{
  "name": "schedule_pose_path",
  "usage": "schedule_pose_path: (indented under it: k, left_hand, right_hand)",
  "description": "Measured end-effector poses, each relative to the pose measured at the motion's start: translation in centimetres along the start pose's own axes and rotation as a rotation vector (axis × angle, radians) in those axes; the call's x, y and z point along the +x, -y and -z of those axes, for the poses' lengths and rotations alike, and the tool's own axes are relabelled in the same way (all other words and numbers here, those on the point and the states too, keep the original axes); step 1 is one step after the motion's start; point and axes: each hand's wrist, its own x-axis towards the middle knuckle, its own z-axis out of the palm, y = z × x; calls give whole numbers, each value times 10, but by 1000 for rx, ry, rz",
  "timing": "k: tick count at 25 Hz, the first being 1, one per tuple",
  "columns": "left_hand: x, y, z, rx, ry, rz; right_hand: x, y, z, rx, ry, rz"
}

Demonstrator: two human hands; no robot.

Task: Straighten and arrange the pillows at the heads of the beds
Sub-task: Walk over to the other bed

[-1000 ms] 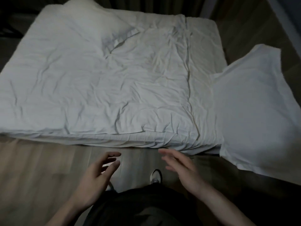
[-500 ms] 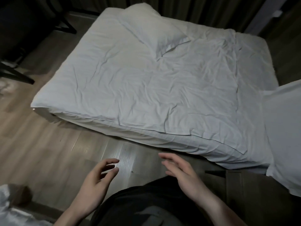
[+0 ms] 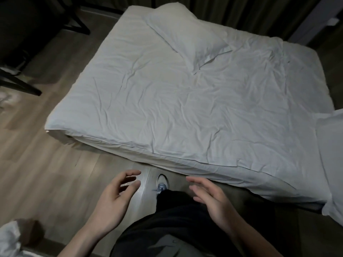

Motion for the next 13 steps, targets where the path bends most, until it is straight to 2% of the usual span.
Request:
schedule_pose_path:
  k: [3,8,11,13]
  left_hand:
    - [21,-8,36,24,-49,33]
    - [69,-19,105,15,-146,27]
    - [95,-23,145,5,-146,4]
    - [117,-21,175,23,-126,-3]
  right_hand:
    - [55,41,-30,15,54,8]
    - [136,119,-81,-113,195,110]
    - [160,151,-108,-112,193,137]
    - [174,156,-128,-110,135,118]
